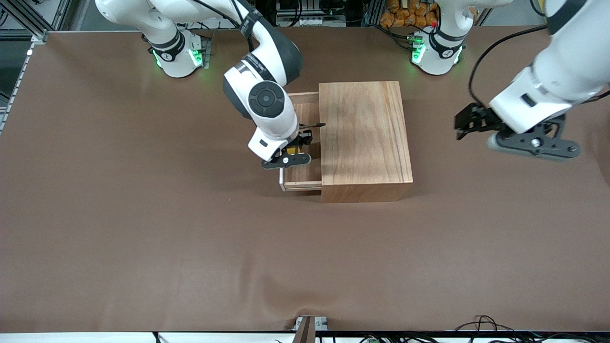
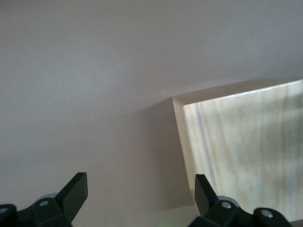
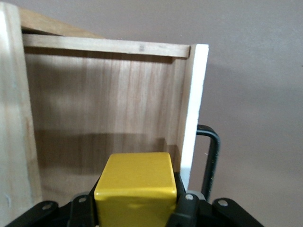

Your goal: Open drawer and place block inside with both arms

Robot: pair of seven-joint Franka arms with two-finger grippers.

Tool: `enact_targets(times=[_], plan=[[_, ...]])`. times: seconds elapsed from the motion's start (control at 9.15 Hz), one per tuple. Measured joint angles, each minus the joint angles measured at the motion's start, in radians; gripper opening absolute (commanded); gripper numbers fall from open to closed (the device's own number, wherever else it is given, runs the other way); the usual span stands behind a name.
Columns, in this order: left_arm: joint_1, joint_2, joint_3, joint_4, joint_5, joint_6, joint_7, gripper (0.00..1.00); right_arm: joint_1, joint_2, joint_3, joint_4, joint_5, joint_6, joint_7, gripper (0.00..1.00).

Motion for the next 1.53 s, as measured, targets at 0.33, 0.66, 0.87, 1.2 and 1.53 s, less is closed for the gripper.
enact_targets(times=[0.33,0.66,0.87,1.2,1.53], plan=[[0.022,-0.11,0.036,-0.122,0.0,-0.024,0.03,1.0,0.017,0.017,0.0,-0.025,0.007,0.019,0.002,0.1],[0.017,-0.123,0.158,-0.144,0.0,-0.005,0.014,1.0,0.035,0.022,0.0,-0.026,0.011,0.03,0.031,1.0],[0.018,-0.126,0.224,-0.144,0.0,-0.004,0.01,1.0,0.035,0.02,-0.001,-0.016,0.012,0.036,0.032,1.0],[0.017,-0.127,0.253,-0.152,0.0,0.027,-0.014,1.0,0.029,-0.066,-0.022,0.012,0.012,-0.051,0.032,1.0],[0.016,-0.127,0.277,-0.16,-0.002,0.049,-0.014,1.0,-0.085,-0.173,-0.036,0.014,-0.005,-0.143,0.025,1.0]])
